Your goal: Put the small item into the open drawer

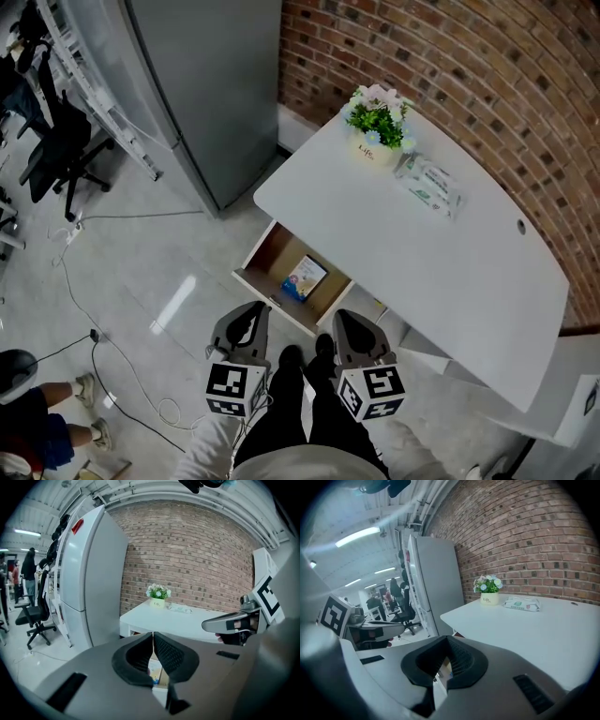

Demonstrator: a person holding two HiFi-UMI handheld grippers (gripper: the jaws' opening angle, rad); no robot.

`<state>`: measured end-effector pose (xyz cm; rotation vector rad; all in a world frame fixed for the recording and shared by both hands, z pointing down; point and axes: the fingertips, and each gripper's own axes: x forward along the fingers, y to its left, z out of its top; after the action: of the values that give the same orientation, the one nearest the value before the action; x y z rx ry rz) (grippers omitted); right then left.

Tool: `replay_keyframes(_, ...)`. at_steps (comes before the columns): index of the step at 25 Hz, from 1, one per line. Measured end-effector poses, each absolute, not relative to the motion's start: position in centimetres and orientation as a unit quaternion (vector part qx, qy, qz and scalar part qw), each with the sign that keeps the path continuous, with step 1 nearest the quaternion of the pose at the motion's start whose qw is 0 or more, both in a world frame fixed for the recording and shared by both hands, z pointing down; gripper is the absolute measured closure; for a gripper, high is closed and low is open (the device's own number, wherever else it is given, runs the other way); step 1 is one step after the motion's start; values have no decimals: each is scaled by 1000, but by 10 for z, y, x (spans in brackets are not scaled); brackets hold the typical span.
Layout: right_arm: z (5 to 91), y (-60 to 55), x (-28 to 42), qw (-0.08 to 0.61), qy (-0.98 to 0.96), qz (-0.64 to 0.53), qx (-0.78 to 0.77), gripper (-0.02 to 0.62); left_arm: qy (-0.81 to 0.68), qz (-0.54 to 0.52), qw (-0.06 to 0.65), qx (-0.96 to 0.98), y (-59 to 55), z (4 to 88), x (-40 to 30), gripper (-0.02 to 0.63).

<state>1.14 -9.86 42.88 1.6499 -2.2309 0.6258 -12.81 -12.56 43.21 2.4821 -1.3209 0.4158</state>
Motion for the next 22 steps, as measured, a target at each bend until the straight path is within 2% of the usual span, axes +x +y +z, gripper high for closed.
replay_keyframes(22, 395, -76, 18, 137, -779, 183, 584, 569, -488, 108, 119, 858, -107, 392, -145, 586)
